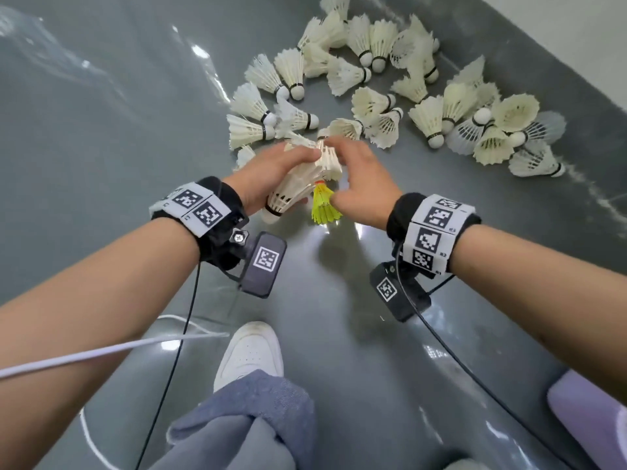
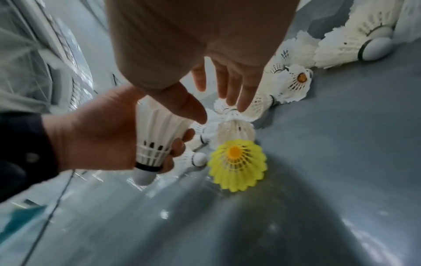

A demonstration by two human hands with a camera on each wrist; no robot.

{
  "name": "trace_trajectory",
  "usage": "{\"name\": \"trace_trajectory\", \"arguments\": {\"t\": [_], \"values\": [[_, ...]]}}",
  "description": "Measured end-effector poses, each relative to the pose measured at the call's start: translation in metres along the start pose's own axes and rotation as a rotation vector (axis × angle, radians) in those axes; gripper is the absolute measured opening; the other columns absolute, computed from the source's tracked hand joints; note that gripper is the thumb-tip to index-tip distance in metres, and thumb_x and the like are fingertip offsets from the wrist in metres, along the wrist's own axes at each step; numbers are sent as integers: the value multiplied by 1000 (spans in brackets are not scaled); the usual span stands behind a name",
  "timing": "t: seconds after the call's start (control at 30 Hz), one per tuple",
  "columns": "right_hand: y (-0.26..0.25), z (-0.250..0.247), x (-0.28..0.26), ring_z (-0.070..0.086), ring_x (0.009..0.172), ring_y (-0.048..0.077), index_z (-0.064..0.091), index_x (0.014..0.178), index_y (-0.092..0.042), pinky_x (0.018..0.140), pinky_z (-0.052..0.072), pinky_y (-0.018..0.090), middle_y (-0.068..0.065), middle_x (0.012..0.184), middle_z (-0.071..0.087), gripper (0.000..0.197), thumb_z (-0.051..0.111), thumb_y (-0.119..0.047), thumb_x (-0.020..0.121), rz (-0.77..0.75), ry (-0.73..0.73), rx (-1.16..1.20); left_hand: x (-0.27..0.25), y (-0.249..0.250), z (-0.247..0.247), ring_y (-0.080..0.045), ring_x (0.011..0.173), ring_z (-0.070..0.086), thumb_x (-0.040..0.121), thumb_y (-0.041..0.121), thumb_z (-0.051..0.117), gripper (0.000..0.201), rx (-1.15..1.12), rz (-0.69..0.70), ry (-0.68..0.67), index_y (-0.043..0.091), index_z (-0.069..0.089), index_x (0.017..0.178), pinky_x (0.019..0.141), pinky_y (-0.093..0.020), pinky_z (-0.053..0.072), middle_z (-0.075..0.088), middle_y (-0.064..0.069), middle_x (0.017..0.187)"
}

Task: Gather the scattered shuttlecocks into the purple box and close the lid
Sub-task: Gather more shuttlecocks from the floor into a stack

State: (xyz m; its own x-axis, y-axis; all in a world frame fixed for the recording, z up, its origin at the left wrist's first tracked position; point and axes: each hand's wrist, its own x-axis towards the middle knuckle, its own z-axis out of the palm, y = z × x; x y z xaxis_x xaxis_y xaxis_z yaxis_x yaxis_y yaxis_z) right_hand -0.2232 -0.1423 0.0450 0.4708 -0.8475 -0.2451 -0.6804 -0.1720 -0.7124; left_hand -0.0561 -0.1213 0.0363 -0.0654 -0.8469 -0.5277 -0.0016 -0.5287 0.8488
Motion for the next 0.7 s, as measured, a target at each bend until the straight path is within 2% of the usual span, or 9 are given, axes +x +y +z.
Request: {"name": "trace_trajectory", "arguments": {"t": [0.07,0.17,0.23,0.27,0.33,0.47,0.53,0.63,0.7], "values": [[9,1,7,38,130,27,35,143,-21,105,38,34,9,141,34,75,59,-8,73,30,-55,-177,11,-7,-7,-17,69,62,77,32,70,13,-24,59,91,20,69,83,67,-34,51,68,2,72],[14,0,19,41,125,27,39,141,-30,102,41,37,7,140,32,72,66,-16,76,28,-167,-359,29,-6,-15,-22,81,63,63,41,76,29,-63,63,121,18,72,80,84,-43,49,70,-3,81],[13,3,28,44,122,26,40,140,-31,100,41,33,8,139,34,69,69,-20,78,8,-213,-405,41,-2,-18,-23,79,62,59,44,79,46,-126,46,134,14,69,93,81,-44,50,67,-3,80],[13,6,30,47,120,26,41,141,-30,99,40,32,8,140,34,68,68,-20,79,6,-224,-411,44,0,-17,-20,76,62,59,44,80,56,-154,41,144,10,66,102,75,-40,51,65,-1,79],[12,10,34,51,117,27,44,140,-25,99,39,30,9,138,38,62,64,-15,82,16,-188,-373,51,2,-19,-18,72,63,63,39,79,57,-208,55,124,6,62,107,69,-34,51,66,-2,79],[13,10,33,52,114,30,58,129,-17,94,36,25,12,127,52,53,48,5,82,23,-26,-341,62,0,-21,-27,87,67,65,38,79,61,-257,68,88,0,63,110,89,-44,52,70,-13,96],[11,2,32,53,111,32,61,125,-14,91,36,25,15,124,55,49,47,5,82,53,22,-370,67,-3,-21,-30,93,66,61,43,81,68,-268,52,79,1,62,111,96,-50,50,69,-15,102],[5,-13,27,55,108,33,62,123,-13,89,36,26,16,118,60,43,50,-1,84,101,45,-420,64,-4,-17,-26,87,65,57,41,79,57,-285,65,44,7,62,101,90,-45,50,68,-12,95],[-2,-24,26,56,107,31,62,123,-15,89,38,25,14,113,64,43,50,-3,83,175,67,-406,61,-5,-13,-25,90,66,55,43,78,58,-284,73,29,10,61,101,90,-44,52,68,-11,100]]}}
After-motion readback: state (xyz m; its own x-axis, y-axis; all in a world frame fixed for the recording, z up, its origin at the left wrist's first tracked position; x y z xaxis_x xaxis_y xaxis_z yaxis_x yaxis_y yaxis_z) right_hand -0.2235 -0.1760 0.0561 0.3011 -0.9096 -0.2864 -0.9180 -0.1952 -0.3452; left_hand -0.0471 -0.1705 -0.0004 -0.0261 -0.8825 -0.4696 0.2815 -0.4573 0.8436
